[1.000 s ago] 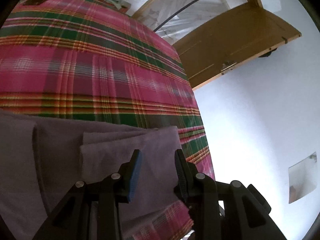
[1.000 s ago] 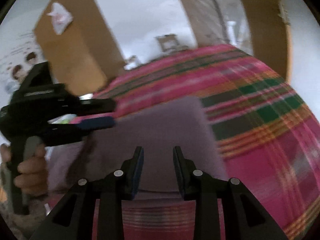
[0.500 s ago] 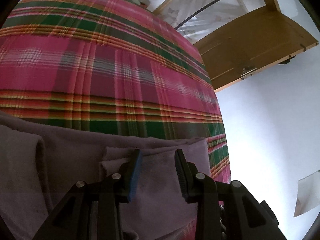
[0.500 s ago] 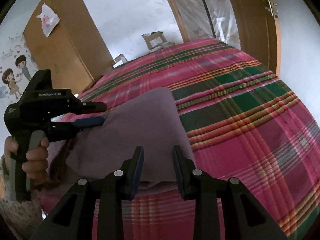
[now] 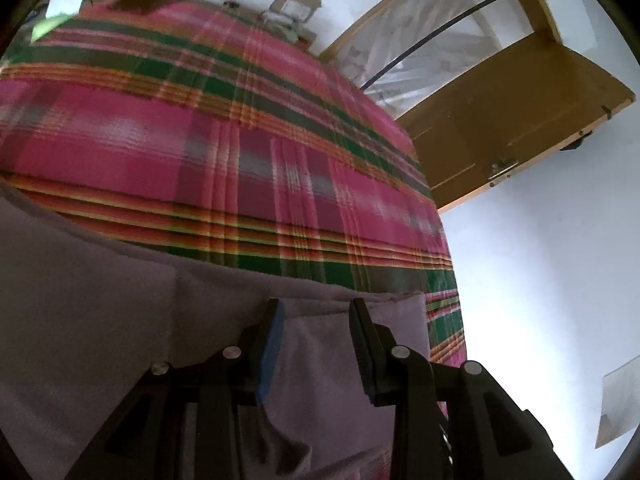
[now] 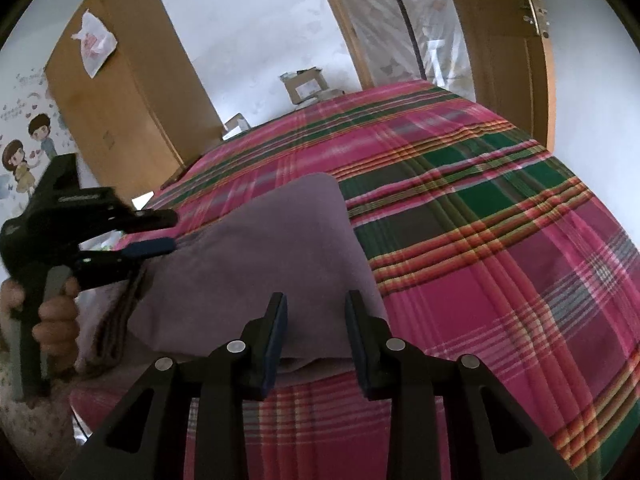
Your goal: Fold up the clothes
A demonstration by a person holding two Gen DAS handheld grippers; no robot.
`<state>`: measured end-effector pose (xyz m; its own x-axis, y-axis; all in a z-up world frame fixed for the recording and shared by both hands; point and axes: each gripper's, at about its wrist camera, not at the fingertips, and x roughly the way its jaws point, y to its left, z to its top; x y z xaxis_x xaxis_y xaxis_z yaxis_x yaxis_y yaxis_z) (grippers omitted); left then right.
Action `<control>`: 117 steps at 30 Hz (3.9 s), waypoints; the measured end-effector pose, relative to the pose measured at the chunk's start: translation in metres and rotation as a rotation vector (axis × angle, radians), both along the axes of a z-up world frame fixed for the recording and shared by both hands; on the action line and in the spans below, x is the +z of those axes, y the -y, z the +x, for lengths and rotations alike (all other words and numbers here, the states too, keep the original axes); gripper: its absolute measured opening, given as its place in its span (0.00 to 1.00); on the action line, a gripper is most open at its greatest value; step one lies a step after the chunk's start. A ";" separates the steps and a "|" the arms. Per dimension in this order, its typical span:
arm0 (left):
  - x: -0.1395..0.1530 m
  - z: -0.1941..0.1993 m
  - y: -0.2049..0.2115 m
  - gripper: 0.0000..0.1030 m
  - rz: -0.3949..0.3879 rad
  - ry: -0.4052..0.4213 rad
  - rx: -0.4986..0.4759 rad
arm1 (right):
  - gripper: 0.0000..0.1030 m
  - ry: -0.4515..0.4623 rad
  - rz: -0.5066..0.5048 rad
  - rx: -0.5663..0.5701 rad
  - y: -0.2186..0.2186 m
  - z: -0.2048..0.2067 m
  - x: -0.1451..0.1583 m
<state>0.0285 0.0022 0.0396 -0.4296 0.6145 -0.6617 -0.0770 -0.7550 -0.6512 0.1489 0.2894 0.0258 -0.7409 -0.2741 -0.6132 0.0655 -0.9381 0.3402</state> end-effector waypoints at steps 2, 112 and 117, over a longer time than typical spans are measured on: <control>0.008 0.010 0.002 0.33 0.000 -0.024 -0.010 | 0.31 -0.001 0.003 -0.005 0.001 0.001 0.000; -0.049 0.143 0.242 0.32 0.058 0.044 0.297 | 0.46 -0.169 0.352 0.477 0.243 0.027 0.021; -0.051 0.143 0.246 0.32 0.088 0.047 0.287 | 0.46 -0.241 0.392 0.454 0.254 0.038 0.029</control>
<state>0.1719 -0.2434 -0.0118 -0.5638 0.5285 -0.6346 0.1631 -0.6820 -0.7129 0.1868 0.0359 0.0549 -0.7333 -0.3823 -0.5622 0.5170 -0.8506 -0.0960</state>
